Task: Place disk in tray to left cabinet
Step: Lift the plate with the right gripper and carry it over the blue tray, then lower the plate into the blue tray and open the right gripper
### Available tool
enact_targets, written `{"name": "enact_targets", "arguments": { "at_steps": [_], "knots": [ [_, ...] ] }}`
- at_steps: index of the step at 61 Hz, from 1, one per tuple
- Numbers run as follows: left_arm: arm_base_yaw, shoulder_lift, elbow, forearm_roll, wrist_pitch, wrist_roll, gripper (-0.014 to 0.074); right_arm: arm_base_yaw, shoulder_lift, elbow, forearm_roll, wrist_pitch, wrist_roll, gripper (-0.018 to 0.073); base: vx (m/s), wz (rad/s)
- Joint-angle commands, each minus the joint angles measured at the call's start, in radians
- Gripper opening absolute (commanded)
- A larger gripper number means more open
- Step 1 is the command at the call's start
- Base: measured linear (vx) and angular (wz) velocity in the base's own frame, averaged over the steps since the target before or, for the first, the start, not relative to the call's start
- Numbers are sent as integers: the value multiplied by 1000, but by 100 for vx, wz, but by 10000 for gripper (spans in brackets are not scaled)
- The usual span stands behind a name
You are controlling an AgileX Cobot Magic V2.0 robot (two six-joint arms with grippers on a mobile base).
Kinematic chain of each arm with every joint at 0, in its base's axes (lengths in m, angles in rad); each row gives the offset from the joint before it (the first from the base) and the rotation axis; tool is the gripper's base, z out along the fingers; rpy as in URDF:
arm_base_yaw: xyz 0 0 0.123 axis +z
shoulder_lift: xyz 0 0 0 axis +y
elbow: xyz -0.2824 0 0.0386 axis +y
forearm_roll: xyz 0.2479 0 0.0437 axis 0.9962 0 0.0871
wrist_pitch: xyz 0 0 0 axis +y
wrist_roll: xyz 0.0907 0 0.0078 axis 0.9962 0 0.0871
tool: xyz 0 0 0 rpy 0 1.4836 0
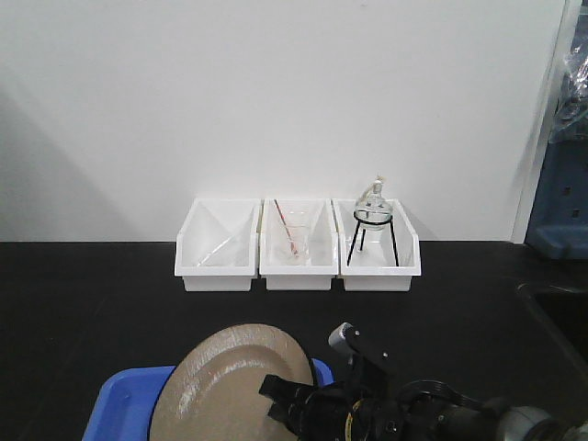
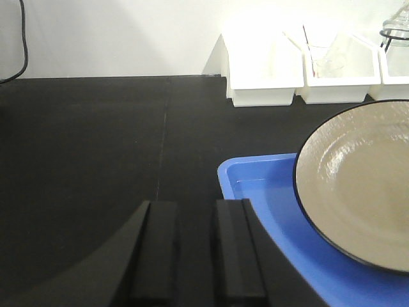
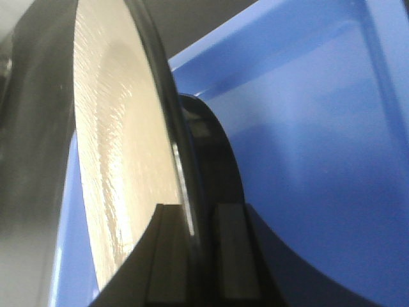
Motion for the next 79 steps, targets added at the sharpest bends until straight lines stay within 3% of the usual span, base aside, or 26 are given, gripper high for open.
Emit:
{"name": "enact_targets", "arguments": {
  "at_steps": [1, 15, 24, 36, 45, 60, 79],
  "knots": [
    [-7, 10, -30, -3, -76, 3, 300, -3, -52, -30, -56, -105, 11, 1, 0, 0],
    [-7, 10, -30, -3, -76, 3, 300, -3, -15, -30, -56, -97, 34, 47, 0, 0],
    [-7, 10, -30, -3, -76, 3, 300, -4, -7, -30, -62, -87, 21, 135, 0, 0],
    [-7, 10, -30, -3, -76, 3, 300, -4, -7, -30, -64, -71, -85, 317, 0, 0],
    [-7, 10, -30, -3, -76, 3, 300, -4, -20, -30, -64, 19, -169, 400, 0, 0],
    [-7, 10, -30, -3, -76, 3, 300, -4, -76, -30, -88, 144, -256, 400, 0, 0],
    [-7, 10, -30, -3, -76, 3, 300, -4, -184, -30, -86, 466, -448, 400, 0, 0]
  ]
}}
